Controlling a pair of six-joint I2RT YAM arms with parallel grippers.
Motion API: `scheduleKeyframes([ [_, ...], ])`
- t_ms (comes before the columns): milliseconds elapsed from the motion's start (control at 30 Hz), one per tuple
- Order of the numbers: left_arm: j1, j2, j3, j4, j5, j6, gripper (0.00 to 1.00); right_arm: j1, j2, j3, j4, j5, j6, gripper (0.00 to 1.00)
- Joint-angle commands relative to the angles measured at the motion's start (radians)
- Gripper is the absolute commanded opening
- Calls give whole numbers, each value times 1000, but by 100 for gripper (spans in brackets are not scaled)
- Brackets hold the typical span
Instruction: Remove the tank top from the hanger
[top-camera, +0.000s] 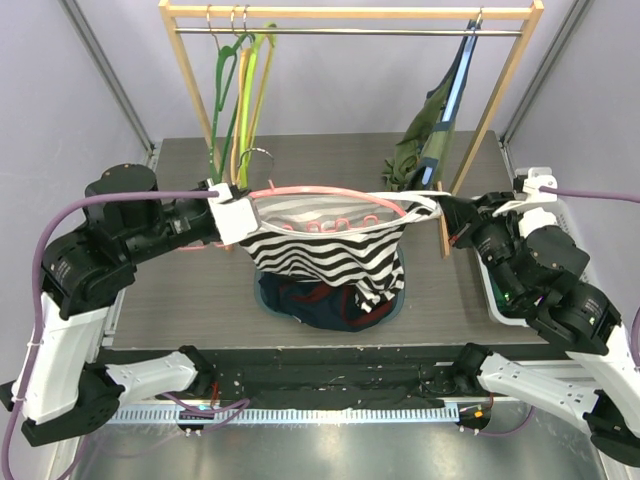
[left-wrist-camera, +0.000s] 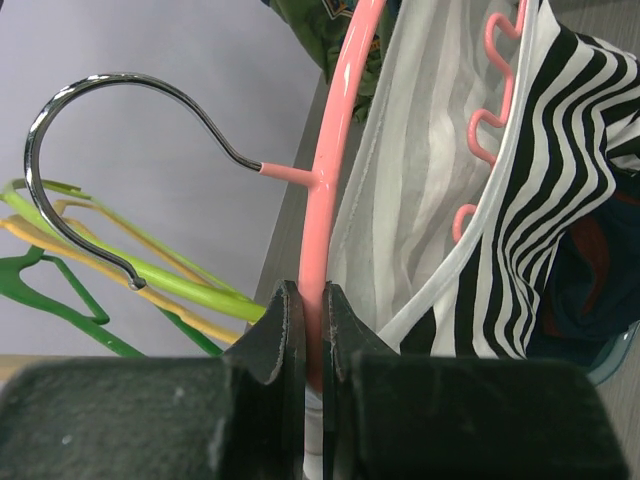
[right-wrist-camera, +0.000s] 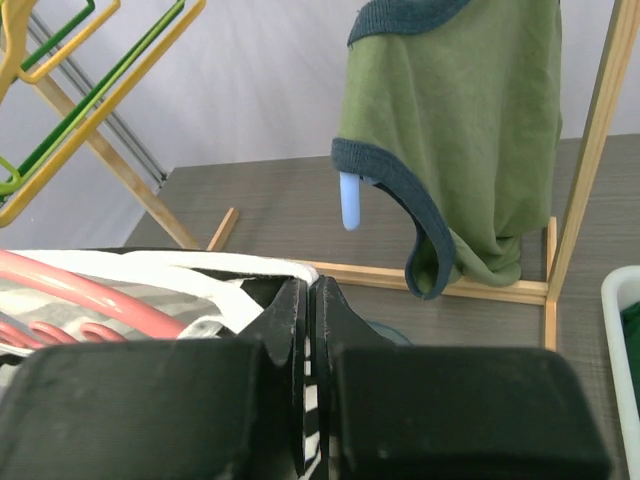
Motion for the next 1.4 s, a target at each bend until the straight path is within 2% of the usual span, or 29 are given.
scheduleKeyframes([
  [0, 16, -37, 18, 2, -27, 78, 0, -3, -9, 14, -63, 75, -11, 1],
  [400, 19, 32, 127, 77, -43, 72, 0, -3, 33, -38, -106, -112, 33, 1],
  [500, 19, 58, 159, 130, -70, 27, 0, -3, 30, -46, -116, -130, 32, 1],
  [600, 19, 78, 182, 132, -40, 13, 0, -3, 20, -64, -104, -190, 32, 2],
  [633, 19, 84, 185, 133, -32, 10, 0, -3, 20, -68, -104, -212, 29, 8],
  [667, 19, 90, 188, 130, -28, 1, 0, -3, 24, -63, -115, -233, 22, 32],
  [733, 19, 98, 191, 114, -9, 4, 0, -3, 40, -40, -144, -278, -14, 53],
  [767, 19, 106, 191, 107, -6, 9, 0, -3, 44, 3, -187, -287, -28, 70],
  [867, 13, 112, 177, 55, 35, 51, 0, -3, 43, 119, -265, -336, -86, 89],
  [1133, -33, 158, 185, -86, 152, 176, 0, -3, 55, 334, -334, -506, -181, 100],
  [1333, -108, 218, 234, -158, 198, 283, 0, -1, 147, 370, -284, -591, -278, 100],
  [1367, -117, 227, 245, -164, 189, 299, 0, -3, 174, 373, -281, -657, -301, 100],
])
